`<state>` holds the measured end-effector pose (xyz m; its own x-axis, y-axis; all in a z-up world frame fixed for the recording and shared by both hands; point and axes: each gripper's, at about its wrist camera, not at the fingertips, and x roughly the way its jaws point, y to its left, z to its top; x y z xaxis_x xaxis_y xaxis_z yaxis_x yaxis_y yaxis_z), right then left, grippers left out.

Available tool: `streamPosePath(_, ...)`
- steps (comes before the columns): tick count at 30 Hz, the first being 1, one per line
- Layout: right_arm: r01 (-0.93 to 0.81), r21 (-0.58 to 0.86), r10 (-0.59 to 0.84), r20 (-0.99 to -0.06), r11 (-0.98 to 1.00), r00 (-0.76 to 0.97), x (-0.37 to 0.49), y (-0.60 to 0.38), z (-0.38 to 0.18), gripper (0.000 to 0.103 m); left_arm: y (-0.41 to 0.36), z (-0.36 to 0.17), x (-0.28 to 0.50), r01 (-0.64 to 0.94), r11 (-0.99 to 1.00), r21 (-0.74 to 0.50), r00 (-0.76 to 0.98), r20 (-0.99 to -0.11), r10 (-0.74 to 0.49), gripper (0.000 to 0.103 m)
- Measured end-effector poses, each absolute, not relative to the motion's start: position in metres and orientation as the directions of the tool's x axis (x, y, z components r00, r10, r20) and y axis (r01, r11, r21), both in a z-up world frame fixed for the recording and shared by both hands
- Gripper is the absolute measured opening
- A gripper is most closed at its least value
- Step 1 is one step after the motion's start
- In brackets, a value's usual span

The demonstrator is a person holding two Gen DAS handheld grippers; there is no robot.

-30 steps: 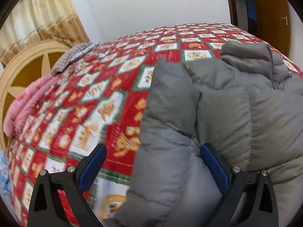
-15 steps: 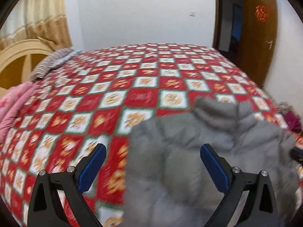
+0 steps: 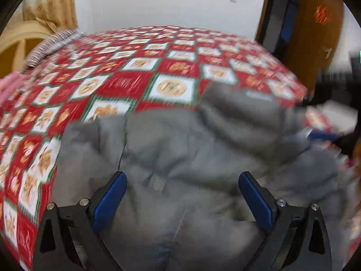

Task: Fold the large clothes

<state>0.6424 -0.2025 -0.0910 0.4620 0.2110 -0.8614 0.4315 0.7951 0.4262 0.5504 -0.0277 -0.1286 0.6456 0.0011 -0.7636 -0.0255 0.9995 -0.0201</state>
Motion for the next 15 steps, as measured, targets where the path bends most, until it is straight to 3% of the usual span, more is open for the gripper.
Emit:
streamPosePath(4,0.442,0.352,0.150,-0.891,0.825,0.430,0.658,-0.195,-0.092,0.062,-0.032,-0.136,0.536,-0.062,0.998,0.019,0.696,-0.716,0.057,0.100)
streamPosePath(12,0.405,0.276,0.120,-0.921,0.872,0.370,0.664,-0.182,-0.101,0.063,-0.023,-0.139,0.538,-0.072,0.997,-0.030,0.689,-0.724,0.028,0.100)
streamPosePath(14,0.392,0.257,0.116,-0.930,0.883,0.348,0.664,-0.181,-0.103,0.059,-0.021,-0.140,0.539,-0.068,0.997,-0.047,0.688,-0.726,0.013,0.100)
streamPosePath(15,0.385,0.253,0.117,-0.932,0.888,0.342,0.662,-0.181,-0.103,0.050,-0.020,-0.140,0.539,-0.066,0.996,-0.054,0.687,-0.726,0.006,0.100)
